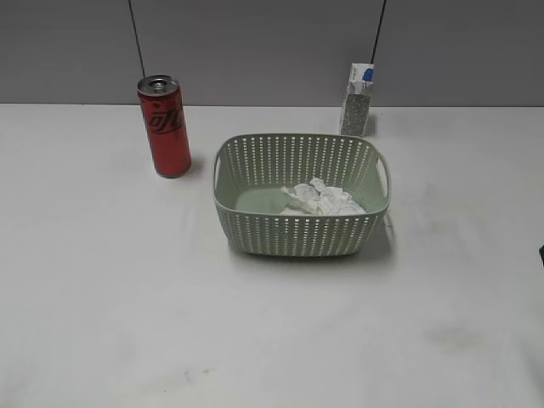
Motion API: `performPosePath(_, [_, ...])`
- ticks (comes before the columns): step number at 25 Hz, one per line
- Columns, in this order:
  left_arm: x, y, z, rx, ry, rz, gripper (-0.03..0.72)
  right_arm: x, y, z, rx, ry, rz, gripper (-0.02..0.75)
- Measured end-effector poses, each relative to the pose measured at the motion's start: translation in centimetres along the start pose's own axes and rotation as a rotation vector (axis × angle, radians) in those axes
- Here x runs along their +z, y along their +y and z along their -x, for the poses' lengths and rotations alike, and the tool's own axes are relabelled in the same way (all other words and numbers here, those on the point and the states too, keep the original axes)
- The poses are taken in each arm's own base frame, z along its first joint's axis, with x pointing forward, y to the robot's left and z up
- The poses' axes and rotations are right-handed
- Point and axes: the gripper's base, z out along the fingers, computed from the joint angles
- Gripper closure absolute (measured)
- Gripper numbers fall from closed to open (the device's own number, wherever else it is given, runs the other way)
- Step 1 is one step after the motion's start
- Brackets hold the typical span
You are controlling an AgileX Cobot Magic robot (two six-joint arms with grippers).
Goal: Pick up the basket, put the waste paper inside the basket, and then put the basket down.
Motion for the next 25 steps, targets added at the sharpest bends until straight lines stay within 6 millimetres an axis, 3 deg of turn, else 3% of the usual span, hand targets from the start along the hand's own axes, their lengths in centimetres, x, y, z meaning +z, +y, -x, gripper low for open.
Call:
performPosePath(13, [-4.9, -0.5, -4.0, 0.036, -0.402, 0.025, 0.132, 0.1, -0.6, -6.7, -0.016, -0.075, -0.020, 0.180])
performPosePath(20, [-5.1, -0.5, -4.6, 0.041, -0.433, 0.033, 0.132, -2.7, -0.3, -7.6, -0.042, -0.277, -0.012, 0.180])
performPosePath(25, [-5.0, -0.5, -4.6, 0.041, -0.430, 0.034, 0.132, -5.6, 0.1, -9.6, -0.072, -0.364, 0.002, 0.183])
